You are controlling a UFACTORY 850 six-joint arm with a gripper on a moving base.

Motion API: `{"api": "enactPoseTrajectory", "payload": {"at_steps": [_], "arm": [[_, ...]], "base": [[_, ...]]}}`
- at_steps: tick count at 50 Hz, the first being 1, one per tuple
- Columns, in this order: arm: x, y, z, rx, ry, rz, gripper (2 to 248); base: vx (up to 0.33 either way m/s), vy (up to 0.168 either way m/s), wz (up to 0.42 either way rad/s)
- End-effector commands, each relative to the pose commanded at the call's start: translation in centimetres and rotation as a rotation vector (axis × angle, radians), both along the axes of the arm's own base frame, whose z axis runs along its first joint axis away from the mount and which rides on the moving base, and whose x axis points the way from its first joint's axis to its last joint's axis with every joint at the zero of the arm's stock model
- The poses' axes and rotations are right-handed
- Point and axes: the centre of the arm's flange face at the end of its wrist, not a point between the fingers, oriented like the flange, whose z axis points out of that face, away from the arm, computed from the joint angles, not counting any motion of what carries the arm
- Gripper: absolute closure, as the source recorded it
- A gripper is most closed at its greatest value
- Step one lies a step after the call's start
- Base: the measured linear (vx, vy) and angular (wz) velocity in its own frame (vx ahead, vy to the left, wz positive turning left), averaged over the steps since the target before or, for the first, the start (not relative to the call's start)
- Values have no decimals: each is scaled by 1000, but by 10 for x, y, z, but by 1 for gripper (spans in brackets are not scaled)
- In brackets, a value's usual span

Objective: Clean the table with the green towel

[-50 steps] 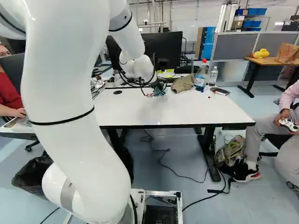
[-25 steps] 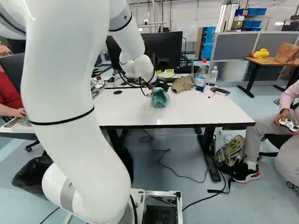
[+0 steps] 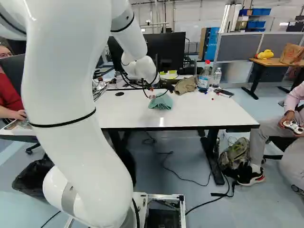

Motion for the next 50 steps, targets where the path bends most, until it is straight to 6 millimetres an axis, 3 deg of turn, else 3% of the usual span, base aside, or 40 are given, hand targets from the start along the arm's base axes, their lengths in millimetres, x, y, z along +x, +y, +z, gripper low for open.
{"api": "enactPoseTrajectory", "payload": {"at_steps": [24, 50], "arm": [[-1, 2, 0, 0, 0, 3, 3], [-15, 41, 1, 1, 7, 71, 3]], "base": [[0, 0, 0], [0, 0, 0]]}}
